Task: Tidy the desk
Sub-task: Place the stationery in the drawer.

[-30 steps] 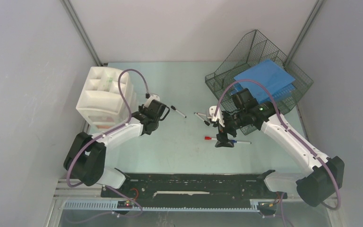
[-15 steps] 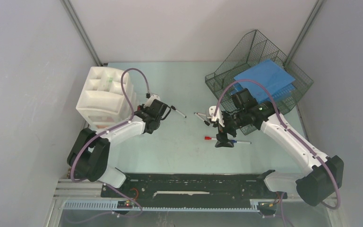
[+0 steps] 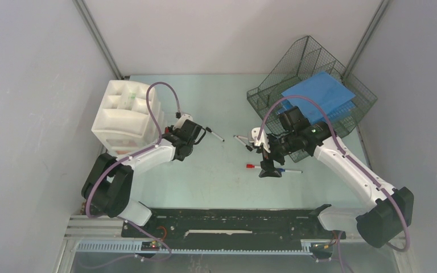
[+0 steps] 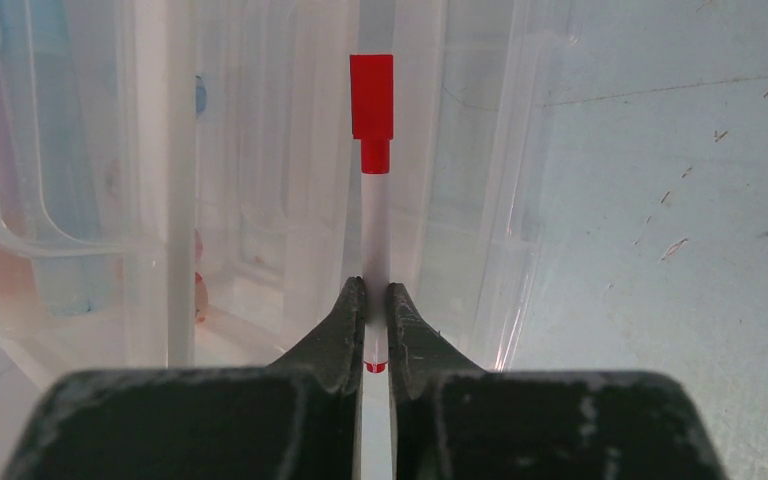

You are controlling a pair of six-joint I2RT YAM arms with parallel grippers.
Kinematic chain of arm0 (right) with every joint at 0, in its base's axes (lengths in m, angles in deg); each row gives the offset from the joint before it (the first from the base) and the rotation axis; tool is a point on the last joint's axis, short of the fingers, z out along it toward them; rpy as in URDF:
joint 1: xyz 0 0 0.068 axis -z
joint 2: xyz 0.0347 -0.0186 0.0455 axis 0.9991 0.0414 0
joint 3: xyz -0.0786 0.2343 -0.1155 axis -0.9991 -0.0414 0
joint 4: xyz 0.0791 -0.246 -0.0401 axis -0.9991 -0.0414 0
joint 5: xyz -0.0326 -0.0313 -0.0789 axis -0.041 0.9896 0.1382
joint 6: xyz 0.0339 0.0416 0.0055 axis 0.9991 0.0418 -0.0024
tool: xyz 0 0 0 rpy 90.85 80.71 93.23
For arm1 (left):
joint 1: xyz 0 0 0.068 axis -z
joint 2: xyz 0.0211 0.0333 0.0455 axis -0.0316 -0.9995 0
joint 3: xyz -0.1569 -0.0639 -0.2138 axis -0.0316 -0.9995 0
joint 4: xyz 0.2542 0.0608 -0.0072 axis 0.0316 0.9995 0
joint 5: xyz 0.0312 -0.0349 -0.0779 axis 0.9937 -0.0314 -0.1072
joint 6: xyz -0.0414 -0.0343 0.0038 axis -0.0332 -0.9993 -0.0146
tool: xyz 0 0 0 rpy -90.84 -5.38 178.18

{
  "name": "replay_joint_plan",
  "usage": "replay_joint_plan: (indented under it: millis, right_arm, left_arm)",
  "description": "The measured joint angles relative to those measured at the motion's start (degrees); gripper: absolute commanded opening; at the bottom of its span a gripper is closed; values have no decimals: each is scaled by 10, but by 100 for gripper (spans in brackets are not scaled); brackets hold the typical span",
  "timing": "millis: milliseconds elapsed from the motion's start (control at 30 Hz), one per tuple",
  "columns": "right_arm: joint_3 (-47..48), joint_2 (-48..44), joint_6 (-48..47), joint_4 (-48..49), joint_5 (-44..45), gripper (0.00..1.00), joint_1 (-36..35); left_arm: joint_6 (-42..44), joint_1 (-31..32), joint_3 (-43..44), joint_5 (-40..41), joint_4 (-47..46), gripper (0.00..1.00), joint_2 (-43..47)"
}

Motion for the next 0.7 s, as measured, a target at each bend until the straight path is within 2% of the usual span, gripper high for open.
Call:
replay_joint_plan:
  millis: [533, 700]
  right_arm:
    - [0, 2, 0, 0, 0, 100, -3]
    - [0, 3, 0, 0, 0, 100, -3]
  left_arm:
    - [-1, 0, 0, 5, 2, 9, 0]
    - [-1, 0, 1, 6, 5, 13, -6]
